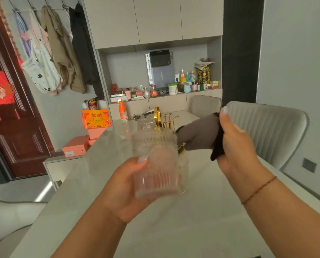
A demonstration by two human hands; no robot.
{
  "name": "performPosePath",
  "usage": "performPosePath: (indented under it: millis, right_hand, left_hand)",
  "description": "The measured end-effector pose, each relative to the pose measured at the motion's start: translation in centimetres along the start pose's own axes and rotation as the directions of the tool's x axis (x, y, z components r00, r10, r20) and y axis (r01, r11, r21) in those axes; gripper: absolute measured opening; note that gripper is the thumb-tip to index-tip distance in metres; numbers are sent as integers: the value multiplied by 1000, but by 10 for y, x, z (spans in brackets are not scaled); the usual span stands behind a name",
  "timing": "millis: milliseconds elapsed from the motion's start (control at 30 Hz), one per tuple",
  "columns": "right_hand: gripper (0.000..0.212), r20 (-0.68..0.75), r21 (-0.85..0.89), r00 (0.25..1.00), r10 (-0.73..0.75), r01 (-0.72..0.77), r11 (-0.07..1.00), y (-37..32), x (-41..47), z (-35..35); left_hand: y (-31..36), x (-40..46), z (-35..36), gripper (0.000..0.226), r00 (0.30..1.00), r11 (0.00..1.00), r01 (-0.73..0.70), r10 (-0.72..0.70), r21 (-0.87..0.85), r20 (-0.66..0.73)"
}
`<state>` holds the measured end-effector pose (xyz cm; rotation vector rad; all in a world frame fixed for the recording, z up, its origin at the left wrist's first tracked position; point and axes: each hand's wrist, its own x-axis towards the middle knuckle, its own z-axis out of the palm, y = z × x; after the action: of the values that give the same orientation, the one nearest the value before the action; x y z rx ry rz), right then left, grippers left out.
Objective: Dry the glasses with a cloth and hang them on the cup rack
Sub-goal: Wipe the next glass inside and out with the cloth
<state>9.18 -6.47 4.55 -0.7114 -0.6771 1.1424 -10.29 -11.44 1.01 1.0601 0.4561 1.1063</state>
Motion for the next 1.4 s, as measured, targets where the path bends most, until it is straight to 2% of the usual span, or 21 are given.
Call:
performPosePath:
  millis: [100,167,233,300,367,433,533,567,600,733,767,833,933,1000,1067,1167,1233,1300,1400]
  right_hand:
    - [25,-40,-9,996,76,-76,997,16,-8,-10]
    - [27,-46,-55,999,24,-27,998,29,-30,-13]
    - [23,-15,-294,993,-120,110,949,42,-59,-16]
    - [18,50,-381,983,-177,182,906,52,-89,-12]
    - [26,78,-340,980,-181,197,919,58,-104,-8]
    - [26,113,-265,986,-125,151,952,59,-99,-6]
    - [67,174,-49,984,44,-36,998,63,-90,-7]
    - [70,189,-9,978,93,-93,996,64,-91,-7]
    - [68,187,11,976,111,-115,993,64,-94,-7]
    - [45,83,-41,990,114,-111,993,64,-104,-10]
    - [41,70,-6,991,116,-116,993,62,-101,-11]
    - [32,83,92,987,141,-148,985,55,-92,-11]
    - [38,150,244,959,240,-271,931,54,-88,-5]
    - [36,163,293,940,301,-337,895,65,-91,-4]
    - [32,108,284,932,346,-363,888,73,-96,-6]
    - [27,54,280,957,286,-290,915,65,-95,-11]
    - [29,99,308,971,217,-237,921,54,-91,-11]
    - [33,159,315,967,199,-241,918,48,-89,-8]
    - [36,158,305,945,287,-324,896,61,-90,-4]
  left_hand:
    - [3,9,0,66,954,967,-252,254,33,-157]
    - [-1,15,5,59,893,918,-377,395,124,-214]
    - [-11,20,10,47,837,888,-402,455,223,-303]
    - [-23,19,16,37,799,858,-387,495,338,-343]
    - [-33,17,22,39,778,827,-387,530,408,-337]
    - [-38,14,25,42,765,813,-403,551,419,-332]
    - [-38,12,31,58,754,780,-407,581,476,-307]
    - [-37,12,31,61,745,765,-405,594,501,-305]
    - [-34,13,30,60,732,754,-401,605,520,-313]
    - [-28,18,19,32,687,747,-400,628,530,-366]
    - [-30,17,18,34,689,749,-399,625,529,-367]
    - [-36,13,21,51,698,740,-388,625,549,-350]
    - [-41,9,26,75,710,704,-378,637,601,-300]
    - [-38,11,22,76,698,687,-365,649,628,-304]
    - [-32,14,17,76,677,686,-347,655,640,-336]
    - [-30,13,11,61,660,686,-331,659,648,-362]
    - [-33,11,12,48,674,692,-334,650,640,-351]
    - [-38,9,17,52,698,700,-345,637,626,-328]
    - [-40,8,21,67,710,673,-342,642,656,-288]
